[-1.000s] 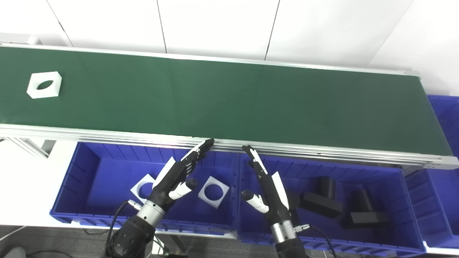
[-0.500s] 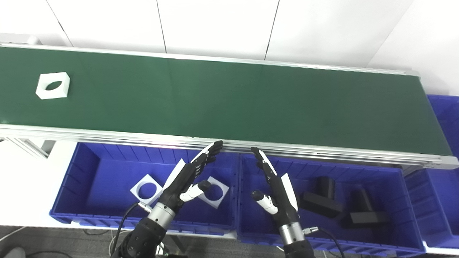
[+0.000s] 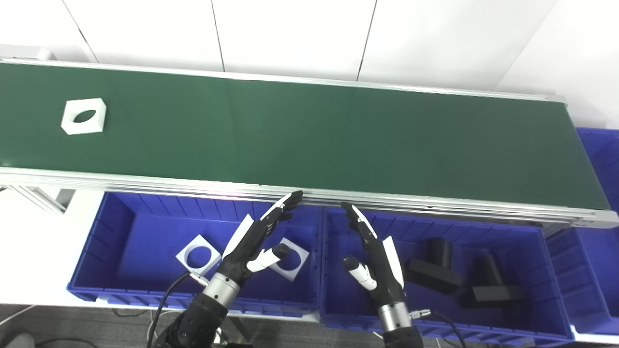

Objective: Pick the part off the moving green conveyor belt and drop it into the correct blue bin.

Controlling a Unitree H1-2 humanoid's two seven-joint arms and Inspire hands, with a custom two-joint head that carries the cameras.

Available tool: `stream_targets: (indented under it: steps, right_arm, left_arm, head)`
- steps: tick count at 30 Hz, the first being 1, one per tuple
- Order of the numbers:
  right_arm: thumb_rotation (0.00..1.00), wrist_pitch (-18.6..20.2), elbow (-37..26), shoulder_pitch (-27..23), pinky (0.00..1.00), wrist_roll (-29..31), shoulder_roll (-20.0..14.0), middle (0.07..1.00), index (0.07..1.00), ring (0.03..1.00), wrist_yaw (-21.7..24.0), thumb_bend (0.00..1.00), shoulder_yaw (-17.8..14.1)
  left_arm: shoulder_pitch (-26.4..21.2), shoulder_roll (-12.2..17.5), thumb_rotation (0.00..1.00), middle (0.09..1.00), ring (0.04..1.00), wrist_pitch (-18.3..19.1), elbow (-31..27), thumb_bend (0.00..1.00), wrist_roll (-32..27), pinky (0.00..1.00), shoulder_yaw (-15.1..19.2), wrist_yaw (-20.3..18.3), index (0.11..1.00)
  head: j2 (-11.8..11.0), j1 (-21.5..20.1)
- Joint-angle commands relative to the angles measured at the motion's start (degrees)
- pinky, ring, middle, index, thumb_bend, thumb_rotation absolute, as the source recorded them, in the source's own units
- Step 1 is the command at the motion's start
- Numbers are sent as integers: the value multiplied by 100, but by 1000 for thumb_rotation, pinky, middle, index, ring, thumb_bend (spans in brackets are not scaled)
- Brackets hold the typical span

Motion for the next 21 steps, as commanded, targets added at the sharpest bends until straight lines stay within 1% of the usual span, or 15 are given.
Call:
stream_targets:
  steps: [1, 4, 8, 12, 14, 17, 21]
  right_arm:
    - [1000, -280, -56, -84, 896, -9, -12, 930, 904, 931, -115, 923, 56]
    - [999, -280, 49, -111, 909, 60, -24, 934, 906, 937, -149, 931, 100]
    - [993, -281, 174, -157, 910, 111, -49, 931, 898, 936, -203, 954, 161]
    - [999, -281, 246, -210, 899, 71, -98, 933, 901, 934, -281, 945, 237]
    - [999, -281, 291, -239, 898, 79, -116, 932, 902, 933, -319, 947, 274]
    - [991, -281, 322, -260, 891, 151, -128, 931, 901, 930, -349, 944, 317]
    - [998, -281, 370, -283, 888, 108, -160, 928, 898, 927, -420, 942, 346]
  left_arm:
    - [-105, 53, 947, 938, 934, -219, -34, 910, -56, 891, -49, 93, 925]
    - [-123, 58, 941, 940, 936, -219, 42, 910, -81, 892, -86, 116, 924]
    - [-164, 49, 932, 936, 921, -219, 165, 927, -77, 858, -130, 171, 919]
    - [-185, 51, 927, 931, 913, -219, 201, 940, -66, 843, -169, 209, 913]
    - [-204, 55, 925, 930, 913, -219, 238, 943, -75, 845, -189, 225, 912]
    - [-230, 60, 918, 927, 909, -220, 287, 941, -58, 836, -233, 301, 909]
    - [-266, 37, 901, 924, 900, -220, 371, 934, -108, 822, -269, 317, 906]
  head:
    - [-109, 15]
    - [-236, 33]
    - [-395, 91]
    - [-422, 101]
    - [-486, 123]
    - [-523, 162]
    - [-592, 373]
